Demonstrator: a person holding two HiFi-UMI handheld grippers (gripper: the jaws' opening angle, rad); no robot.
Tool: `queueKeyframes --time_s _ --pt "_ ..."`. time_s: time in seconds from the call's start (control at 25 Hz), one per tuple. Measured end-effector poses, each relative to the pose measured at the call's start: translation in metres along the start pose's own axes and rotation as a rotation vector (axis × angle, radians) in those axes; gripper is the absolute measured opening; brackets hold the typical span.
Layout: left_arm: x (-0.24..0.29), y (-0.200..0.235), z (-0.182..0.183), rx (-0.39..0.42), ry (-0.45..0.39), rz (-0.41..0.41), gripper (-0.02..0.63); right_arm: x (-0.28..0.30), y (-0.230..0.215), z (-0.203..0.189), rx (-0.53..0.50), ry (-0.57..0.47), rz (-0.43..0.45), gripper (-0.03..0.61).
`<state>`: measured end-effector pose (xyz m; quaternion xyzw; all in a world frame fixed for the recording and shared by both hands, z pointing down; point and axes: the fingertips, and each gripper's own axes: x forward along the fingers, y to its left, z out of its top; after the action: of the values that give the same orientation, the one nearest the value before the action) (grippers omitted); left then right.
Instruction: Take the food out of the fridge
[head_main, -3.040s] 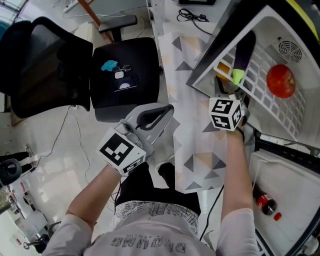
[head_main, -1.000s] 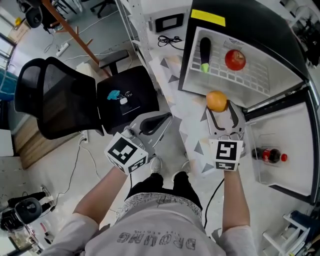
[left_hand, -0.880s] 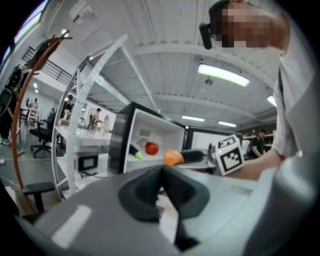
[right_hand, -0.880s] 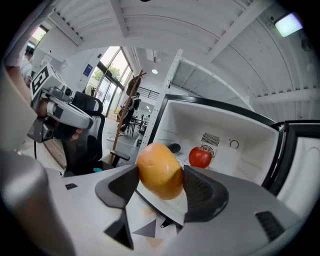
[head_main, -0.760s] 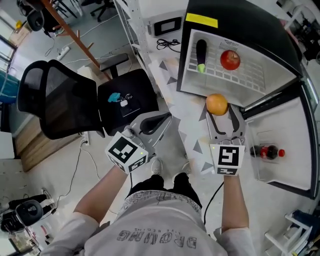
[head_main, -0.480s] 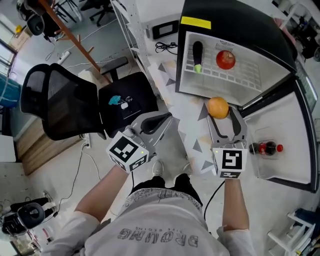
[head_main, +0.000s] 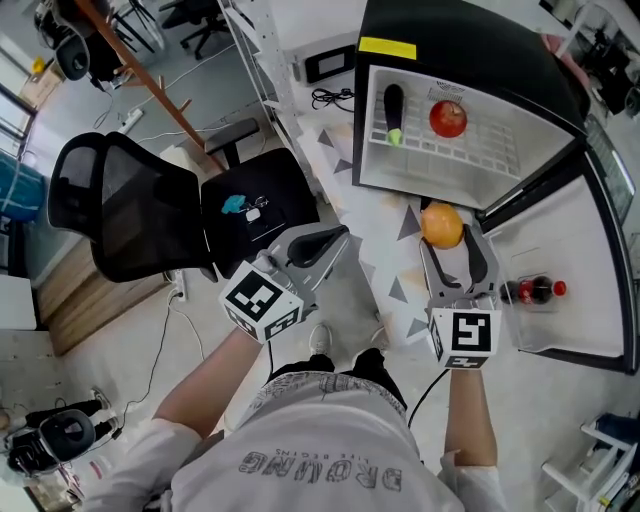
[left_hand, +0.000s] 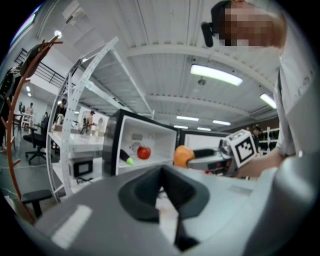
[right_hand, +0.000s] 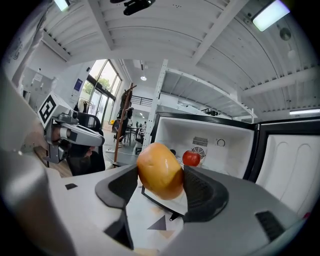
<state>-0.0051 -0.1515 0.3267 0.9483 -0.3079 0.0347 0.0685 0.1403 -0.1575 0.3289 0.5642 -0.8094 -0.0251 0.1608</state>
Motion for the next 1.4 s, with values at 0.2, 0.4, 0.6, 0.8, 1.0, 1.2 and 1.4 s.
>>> queueKeyframes --time_s 0.2,0.4,0.6,0.8,1.0,1.2,1.4 --pt "0.002 -0.002 0.003 0.005 -0.003 -0.009 0.006 -0.011 -0.002 0.002 0.021 -0.006 -0.01 0.278" --pt "0.006 -0.001 0.006 0.008 -0.007 -0.017 0.006 -0.017 -0.003 0.007 0.036 -0.015 -0.012 0.278" --pt "0.008 0.0 0.008 0.01 -0.009 -0.023 0.006 -0.022 -0.001 0.012 0.059 -0.03 -0.019 0.278" --pt "0.01 0.001 0.007 0.01 -0.012 -0.025 0.006 -0.023 -0.001 0.015 0.067 -0.039 -0.019 0.278" --pt "0.011 0.002 0.007 0.008 -0.013 -0.026 0.006 -0.025 -0.002 0.018 0.074 -0.048 -0.021 0.278" --pt "0.014 0.002 0.006 0.006 -0.008 -0.028 0.006 -0.026 -0.003 0.019 0.083 -0.05 -0.02 0.278" --pt "0.017 0.0 0.005 0.005 -0.006 -0.033 0.006 -0.028 -0.007 0.016 0.089 -0.045 -0.024 0.278"
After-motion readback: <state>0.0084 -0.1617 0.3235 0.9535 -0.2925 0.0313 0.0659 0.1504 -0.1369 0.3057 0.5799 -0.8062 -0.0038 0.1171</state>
